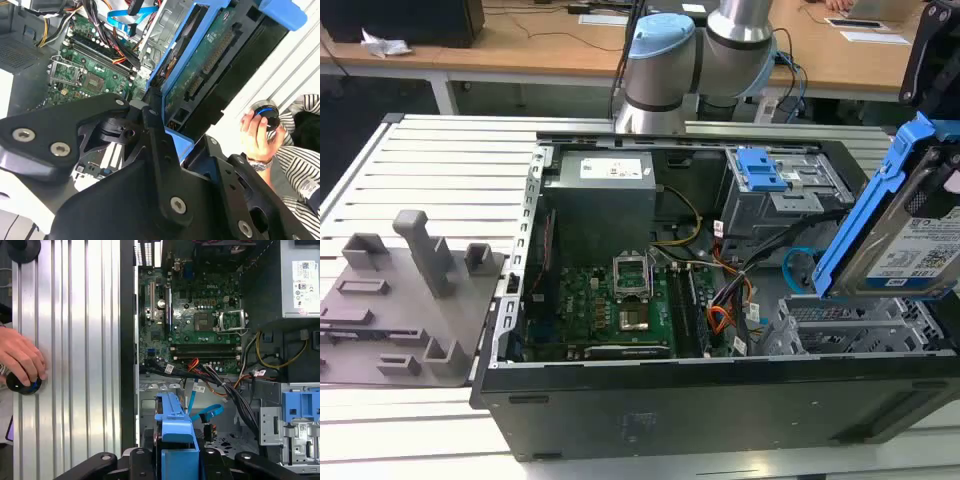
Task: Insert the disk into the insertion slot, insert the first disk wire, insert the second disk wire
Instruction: 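Insert the disk into the insertion slot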
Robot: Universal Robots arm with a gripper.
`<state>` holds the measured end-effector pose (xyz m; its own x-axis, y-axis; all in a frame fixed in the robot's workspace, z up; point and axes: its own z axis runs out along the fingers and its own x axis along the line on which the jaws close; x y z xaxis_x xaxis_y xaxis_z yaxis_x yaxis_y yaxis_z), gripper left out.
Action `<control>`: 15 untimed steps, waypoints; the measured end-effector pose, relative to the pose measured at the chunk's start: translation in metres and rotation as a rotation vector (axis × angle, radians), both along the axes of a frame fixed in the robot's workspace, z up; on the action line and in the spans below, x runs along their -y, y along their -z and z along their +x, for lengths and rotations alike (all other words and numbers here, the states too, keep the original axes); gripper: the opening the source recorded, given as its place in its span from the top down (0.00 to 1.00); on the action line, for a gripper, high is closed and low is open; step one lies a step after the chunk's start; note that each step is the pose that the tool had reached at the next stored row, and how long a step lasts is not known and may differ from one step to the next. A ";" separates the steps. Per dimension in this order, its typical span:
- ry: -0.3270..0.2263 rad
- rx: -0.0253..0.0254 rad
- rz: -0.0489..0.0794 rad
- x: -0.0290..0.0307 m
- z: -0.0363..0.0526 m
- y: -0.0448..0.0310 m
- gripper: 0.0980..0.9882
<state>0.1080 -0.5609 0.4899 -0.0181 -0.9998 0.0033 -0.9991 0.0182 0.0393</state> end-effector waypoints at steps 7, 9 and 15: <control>0.000 0.0000 0.000 0.0000 0.0000 0.0086 0.70; 0.000 0.0000 0.000 0.0000 0.0000 0.0103 0.70; 0.000 0.0000 0.000 0.0000 0.0000 0.0168 0.70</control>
